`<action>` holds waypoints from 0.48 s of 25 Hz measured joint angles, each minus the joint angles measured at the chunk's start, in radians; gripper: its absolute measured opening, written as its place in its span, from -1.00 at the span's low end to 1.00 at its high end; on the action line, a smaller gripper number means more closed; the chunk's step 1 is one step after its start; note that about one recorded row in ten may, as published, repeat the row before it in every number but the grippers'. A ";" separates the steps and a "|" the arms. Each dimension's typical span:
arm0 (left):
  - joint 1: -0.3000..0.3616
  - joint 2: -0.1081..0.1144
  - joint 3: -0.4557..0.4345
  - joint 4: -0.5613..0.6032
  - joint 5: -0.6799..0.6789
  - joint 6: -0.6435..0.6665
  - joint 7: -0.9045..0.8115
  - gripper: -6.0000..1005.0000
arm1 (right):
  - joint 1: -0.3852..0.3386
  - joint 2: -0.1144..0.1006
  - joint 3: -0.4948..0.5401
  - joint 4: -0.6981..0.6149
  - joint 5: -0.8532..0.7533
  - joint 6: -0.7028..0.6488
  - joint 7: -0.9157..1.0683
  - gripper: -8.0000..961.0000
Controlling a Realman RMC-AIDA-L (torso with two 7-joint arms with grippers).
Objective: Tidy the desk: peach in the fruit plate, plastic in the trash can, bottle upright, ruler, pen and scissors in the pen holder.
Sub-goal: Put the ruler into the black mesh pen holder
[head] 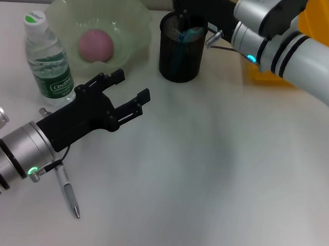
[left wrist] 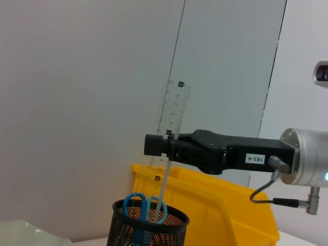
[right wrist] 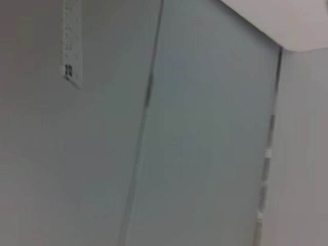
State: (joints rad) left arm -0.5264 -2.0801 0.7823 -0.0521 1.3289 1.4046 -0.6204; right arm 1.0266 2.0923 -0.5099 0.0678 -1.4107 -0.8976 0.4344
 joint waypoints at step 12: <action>0.014 0.005 0.000 0.012 0.006 0.014 -0.007 0.55 | -0.007 0.000 0.007 0.001 -0.004 0.024 0.144 -0.72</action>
State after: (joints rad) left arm -0.5123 -2.0755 0.7826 -0.0401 1.3347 1.4186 -0.6273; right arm 1.0194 2.0923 -0.5028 0.0686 -1.4151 -0.8735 0.5781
